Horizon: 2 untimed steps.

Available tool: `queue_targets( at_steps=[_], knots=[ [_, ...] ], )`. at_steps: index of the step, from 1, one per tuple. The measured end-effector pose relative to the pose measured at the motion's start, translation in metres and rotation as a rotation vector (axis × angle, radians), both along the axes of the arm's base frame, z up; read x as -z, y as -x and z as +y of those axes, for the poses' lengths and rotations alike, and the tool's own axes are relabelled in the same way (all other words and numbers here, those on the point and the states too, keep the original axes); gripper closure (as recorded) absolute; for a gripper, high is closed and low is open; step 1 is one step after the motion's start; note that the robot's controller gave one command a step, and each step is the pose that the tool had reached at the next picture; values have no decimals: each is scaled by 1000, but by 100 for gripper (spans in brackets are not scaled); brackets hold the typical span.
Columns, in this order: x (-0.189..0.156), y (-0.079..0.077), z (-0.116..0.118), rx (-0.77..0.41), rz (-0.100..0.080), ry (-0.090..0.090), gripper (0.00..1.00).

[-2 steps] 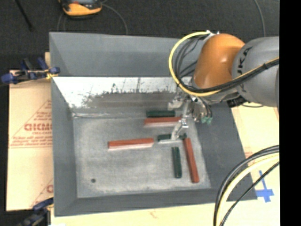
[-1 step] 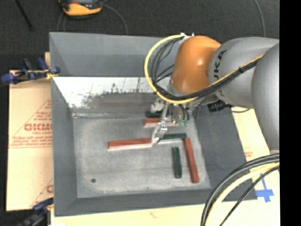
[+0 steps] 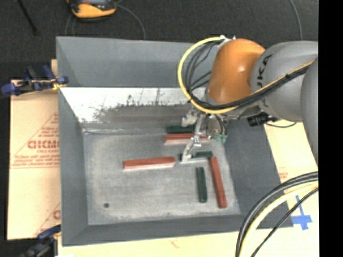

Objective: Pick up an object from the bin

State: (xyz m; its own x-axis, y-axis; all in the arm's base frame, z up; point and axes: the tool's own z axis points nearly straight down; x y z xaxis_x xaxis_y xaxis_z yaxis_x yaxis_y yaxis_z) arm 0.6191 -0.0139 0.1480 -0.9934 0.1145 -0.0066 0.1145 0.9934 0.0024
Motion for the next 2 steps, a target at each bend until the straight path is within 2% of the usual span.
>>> queue_targets(
  at_steps=[1, 2],
  knots=[
    [45, 10, 32, 46, 0, 2, 0],
    [66, 20, 70, 319, 12, -2, 100]
  ],
)
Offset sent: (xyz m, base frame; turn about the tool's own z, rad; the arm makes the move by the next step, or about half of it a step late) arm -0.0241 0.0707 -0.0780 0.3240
